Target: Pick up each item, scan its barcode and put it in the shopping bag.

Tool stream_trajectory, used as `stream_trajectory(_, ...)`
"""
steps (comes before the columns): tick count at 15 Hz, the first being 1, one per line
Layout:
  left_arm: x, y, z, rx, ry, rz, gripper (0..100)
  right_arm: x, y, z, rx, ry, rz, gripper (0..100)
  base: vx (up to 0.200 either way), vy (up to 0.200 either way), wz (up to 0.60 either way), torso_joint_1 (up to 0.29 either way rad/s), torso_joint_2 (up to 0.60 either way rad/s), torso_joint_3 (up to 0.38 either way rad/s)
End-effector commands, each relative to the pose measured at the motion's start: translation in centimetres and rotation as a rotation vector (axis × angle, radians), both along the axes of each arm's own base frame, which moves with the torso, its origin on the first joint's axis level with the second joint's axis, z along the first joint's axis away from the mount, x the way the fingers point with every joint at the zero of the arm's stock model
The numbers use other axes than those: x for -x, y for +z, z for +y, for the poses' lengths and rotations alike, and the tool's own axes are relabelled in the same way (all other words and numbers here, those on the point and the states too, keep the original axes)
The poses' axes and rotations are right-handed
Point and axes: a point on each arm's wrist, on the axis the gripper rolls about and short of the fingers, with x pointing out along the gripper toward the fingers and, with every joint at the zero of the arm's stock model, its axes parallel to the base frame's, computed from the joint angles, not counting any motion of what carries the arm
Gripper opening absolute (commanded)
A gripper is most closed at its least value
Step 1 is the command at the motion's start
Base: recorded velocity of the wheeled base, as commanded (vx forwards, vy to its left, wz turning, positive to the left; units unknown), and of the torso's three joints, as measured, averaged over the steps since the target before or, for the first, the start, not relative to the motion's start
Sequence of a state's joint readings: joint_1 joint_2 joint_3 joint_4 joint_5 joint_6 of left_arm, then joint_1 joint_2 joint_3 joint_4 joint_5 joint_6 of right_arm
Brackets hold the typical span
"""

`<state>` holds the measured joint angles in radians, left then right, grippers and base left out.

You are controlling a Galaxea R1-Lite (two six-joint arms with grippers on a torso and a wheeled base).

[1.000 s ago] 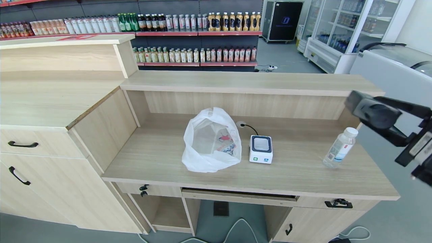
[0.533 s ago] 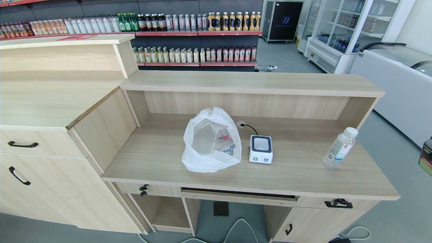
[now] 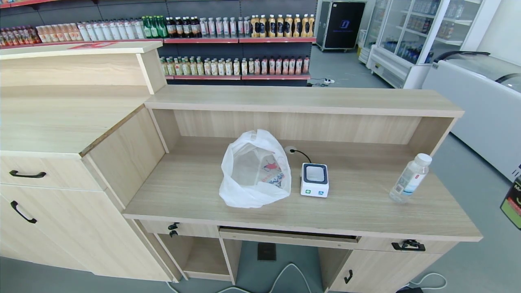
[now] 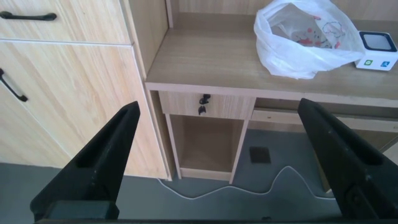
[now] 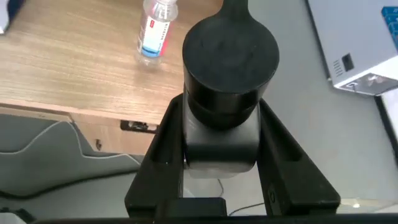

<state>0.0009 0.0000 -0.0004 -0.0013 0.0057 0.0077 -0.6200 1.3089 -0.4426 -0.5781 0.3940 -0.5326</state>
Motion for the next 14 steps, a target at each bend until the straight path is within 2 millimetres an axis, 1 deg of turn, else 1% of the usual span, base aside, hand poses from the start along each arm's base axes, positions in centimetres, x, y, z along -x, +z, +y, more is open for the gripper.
stream_trajectory(1, 0.0, 0.0, 0.0, 0.0, 0.001, 0.0, 100, -0.3, 0.2, 0.9, -0.046, 0.052, -0.026, 0, 0.0, 0.0, 0.6, -0.002, 0.0, 0.002)
stream_trajectory(2, 0.0, 0.0, 0.0, 0.0, 0.001, 0.0, 100, -0.2, 0.4, 1.1, -0.059, 0.057, -0.037, 0, 0.0, 0.0, 0.6, 0.002, 0.0, 0.002)
stream_trajectory(3, 0.0, 0.0, 0.0, 0.0, 0.001, 0.0, 100, -0.5, 0.9, 1.5, -0.108, 0.064, -0.061, 0, 0.0, 0.0, 0.6, 0.002, 0.01, 0.002)
stream_trajectory(4, 0.0, 0.0, 0.0, 0.0, 0.001, -0.001, 100, -1.1, 1.3, 1.7, -0.142, 0.051, -0.072, 0, 0.0, 0.0, 0.6, 0.002, 0.0, -0.002)
stream_trajectory(5, 0.0, 0.0, 0.0, -0.002, 0.001, 0.0, 100, -2.1, 1.8, 1.7, -0.201, 0.033, -0.093, 0, 0.0, 0.0, 0.6, -0.002, 0.0, -0.007)
stream_trajectory(6, 0.0, 0.0, 0.0, 0.0, 0.001, -0.001, 100, -3.4, 2.7, 2.3, -0.354, 0.062, -0.141, 0, 0.0, 0.0, 0.6, 0.002, 0.0, 0.012)
stream_trajectory(8, 0.0, 0.0, 0.0, 0.0, 0.001, 0.0, 100, -6.2, 4.0, 3.0, -0.673, 0.159, -0.171, 0, 0.0, 0.0, 0.0, 0.0, 0.0, 0.0)
stream_trajectory(9, 0.0, 0.0, 0.0, 0.0, 0.001, 0.0, 100, -7.4, 4.0, 2.9, -0.764, 0.161, -0.17, 0, 0.0, 0.0, 0.0, 0.0, 0.0, 0.0)
stream_trajectory(10, 0.0, 0.0, 0.0, 0.0, 0.001, 0.002, 100, -8.5, 3.5, 3.3, -0.788, 0.156, -0.139, 0, 0.0, 0.0, 0.0, 0.0, 0.0, 0.0)
stream_trajectory(11, 0.0, 0.0, 0.0, 0.0, 0.001, 0.0, 100, -9.5, 2.6, 3.2, -0.811, 0.111, -0.113, 0, 0.0, 0.0, 0.0, 0.0, 0.0, 0.0)
stream_trajectory(13, 0.0, 0.0, 0.0, 0.0, 0.001, 0.0, 100, -11.6, 1.6, 3.0, -0.951, 0.067, -0.079, 0, 0.0, 0.0, 0.0, 0.0, 0.0, 0.0)
stream_trajectory(14, 0.0, 0.0, 0.0, 0.0, 0.001, -0.001, 100, -12.4, 1.2, 2.8, -0.995, 0.043, -0.058, 0, 0.0, 0.0, 0.0, 0.0, 0.0, 0.0)
